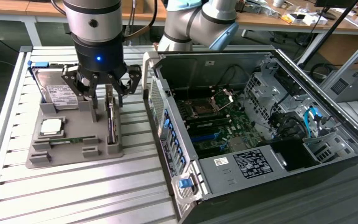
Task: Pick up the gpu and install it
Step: 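Pick up the gpu and move the gpu toward the slot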
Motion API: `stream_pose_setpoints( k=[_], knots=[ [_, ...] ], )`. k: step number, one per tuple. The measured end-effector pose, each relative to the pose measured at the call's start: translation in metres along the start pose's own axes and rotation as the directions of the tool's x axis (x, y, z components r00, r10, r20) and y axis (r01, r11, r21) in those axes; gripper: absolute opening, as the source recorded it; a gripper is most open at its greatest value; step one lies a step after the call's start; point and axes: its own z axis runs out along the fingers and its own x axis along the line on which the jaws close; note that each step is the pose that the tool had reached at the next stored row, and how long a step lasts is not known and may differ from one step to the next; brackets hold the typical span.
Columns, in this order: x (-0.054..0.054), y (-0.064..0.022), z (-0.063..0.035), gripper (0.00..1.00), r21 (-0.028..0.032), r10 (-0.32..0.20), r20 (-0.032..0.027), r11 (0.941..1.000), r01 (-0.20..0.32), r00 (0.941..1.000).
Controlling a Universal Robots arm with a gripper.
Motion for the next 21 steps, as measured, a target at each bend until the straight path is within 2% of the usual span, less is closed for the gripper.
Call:
stream_pose_setpoints(
  k=[21],
  knots=[
    [0.0001,-0.0002,0.0049,0.57,0.0000,0.000,0.0000,1.0000,0.000,1.0000]
  ],
)
